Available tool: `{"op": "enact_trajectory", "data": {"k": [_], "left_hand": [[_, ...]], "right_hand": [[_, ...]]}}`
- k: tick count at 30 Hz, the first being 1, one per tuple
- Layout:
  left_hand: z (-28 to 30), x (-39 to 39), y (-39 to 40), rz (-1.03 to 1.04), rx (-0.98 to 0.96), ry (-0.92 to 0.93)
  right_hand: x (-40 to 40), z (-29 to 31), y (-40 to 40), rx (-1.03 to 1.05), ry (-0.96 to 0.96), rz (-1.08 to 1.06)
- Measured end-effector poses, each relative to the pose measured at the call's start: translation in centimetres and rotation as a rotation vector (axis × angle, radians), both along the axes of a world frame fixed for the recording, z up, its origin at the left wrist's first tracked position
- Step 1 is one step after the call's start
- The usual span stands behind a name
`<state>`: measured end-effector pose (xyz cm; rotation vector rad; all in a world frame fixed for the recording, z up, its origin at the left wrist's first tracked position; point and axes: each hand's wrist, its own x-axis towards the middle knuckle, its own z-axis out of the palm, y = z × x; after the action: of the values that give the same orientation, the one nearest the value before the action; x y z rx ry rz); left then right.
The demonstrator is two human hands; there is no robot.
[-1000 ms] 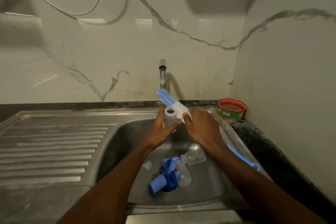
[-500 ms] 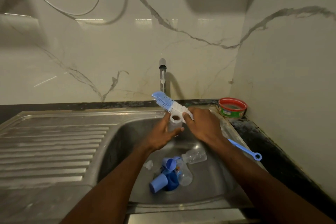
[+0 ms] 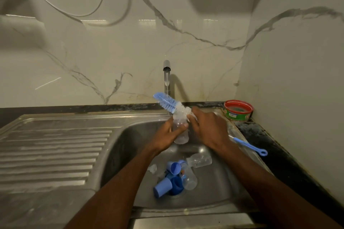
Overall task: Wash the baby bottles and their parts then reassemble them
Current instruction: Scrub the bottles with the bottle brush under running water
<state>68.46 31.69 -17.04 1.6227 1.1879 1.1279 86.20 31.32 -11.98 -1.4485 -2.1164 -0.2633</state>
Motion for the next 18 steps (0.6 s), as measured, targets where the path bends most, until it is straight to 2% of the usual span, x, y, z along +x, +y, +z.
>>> {"op": "enact_trajectory", "data": {"k": [2, 4, 9, 13, 15, 18], "left_hand": [[0.1, -0.6, 0.3, 0.096, -0.033, -0.075], [-0.2, -1.7, 1.0, 0.17, -0.029, -0.04], [-0.2, -1.5, 0.8, 0.251, 0.023, 0.261], [-0.7, -1.2, 0.2, 0.105, 0.047, 0.178], [-0.6, -1.5, 0.3, 0.107, 0.053, 0.177], [-0.1, -2.3, 0.5, 0.183, 0.057, 0.051]], "right_hand": [[1.0, 0.2, -0.2, 0.057, -0.054, 0.012], [1.7, 0.5, -0.5, 0.069, -0.112, 0.019], [-0.5, 0.7, -1.1, -0.009, -0.214, 0.007], [-2.4, 0.7, -0.5, -0.037, -0.205, -0.042], [-1.9, 0.6, -0.4, 0.029, -0.2, -0.065], [0.2, 0.5, -0.5, 0.074, -0.155, -0.069]]}}
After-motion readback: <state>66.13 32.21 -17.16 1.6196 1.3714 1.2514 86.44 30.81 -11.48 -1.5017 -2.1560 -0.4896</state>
